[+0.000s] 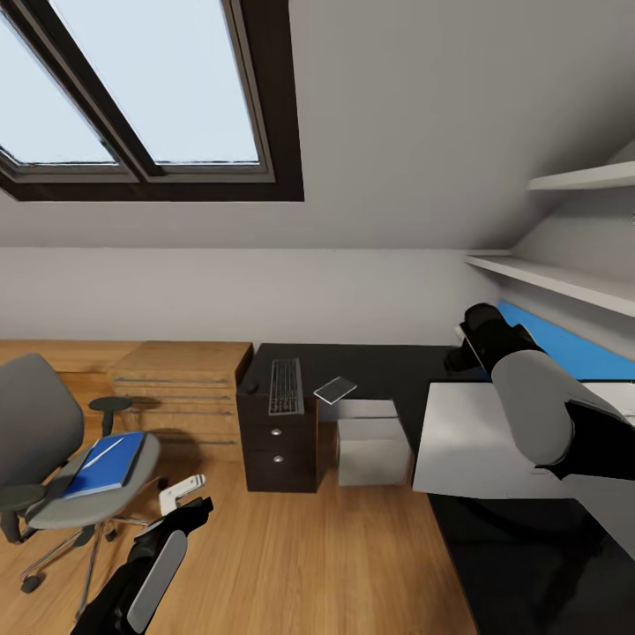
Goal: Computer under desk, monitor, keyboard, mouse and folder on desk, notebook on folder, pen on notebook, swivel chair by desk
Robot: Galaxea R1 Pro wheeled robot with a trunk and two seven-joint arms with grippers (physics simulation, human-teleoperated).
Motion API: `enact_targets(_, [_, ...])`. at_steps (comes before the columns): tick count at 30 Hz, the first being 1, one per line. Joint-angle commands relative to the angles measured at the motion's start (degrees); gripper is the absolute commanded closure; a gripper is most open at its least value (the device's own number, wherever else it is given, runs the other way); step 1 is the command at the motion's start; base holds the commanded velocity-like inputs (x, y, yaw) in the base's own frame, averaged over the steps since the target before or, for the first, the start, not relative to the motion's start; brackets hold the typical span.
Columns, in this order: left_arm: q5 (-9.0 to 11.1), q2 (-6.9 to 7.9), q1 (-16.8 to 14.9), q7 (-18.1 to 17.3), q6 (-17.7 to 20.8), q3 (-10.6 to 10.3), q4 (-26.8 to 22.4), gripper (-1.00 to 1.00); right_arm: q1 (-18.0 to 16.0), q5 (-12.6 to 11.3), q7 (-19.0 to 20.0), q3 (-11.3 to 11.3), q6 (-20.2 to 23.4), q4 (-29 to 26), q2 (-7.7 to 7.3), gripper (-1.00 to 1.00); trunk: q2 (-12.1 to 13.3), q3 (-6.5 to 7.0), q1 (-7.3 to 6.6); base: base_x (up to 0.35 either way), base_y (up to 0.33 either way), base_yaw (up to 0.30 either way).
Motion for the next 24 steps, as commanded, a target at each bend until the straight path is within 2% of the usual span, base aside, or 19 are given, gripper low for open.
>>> enact_targets(1, [0.5,0.07,0.0,0.5,0.1,-0.2,-0.1,-1.00,0.0,0.6,0.3,-0.4,0.1,0.0,0.05,-1.00,-0.1,-0.03,0.00,-0.245,0.000,0.000])
enact_targets(6, [0.5,0.08,0.0,0.5,0.1,-0.2,-0.1,-1.00,0.0,0.6,-1.3,-0.4,0.1,1.4,0.11,-1.00,-0.1,-0.03,0.00,-0.159,0.000,0.000])
enact_targets(17, [0.5,0.00,0.0,0.5,0.0,-0.2,0.0,-1.00,0.0,0.7,-3.9,-0.4,0.1,2.2,0.11,-1.00,-0.1,-0.03,0.00,-0.013,0.000,0.000])
enact_targets(24, [0.5,-0.08,0.0,0.5,0.0,-0.2,0.0,-1.00,0.1,1.5,-4.6,-0.4,0.1,2.2,0.06,-1.00,-0.1,-0.03,0.00,-0.048,0.000,0.000])
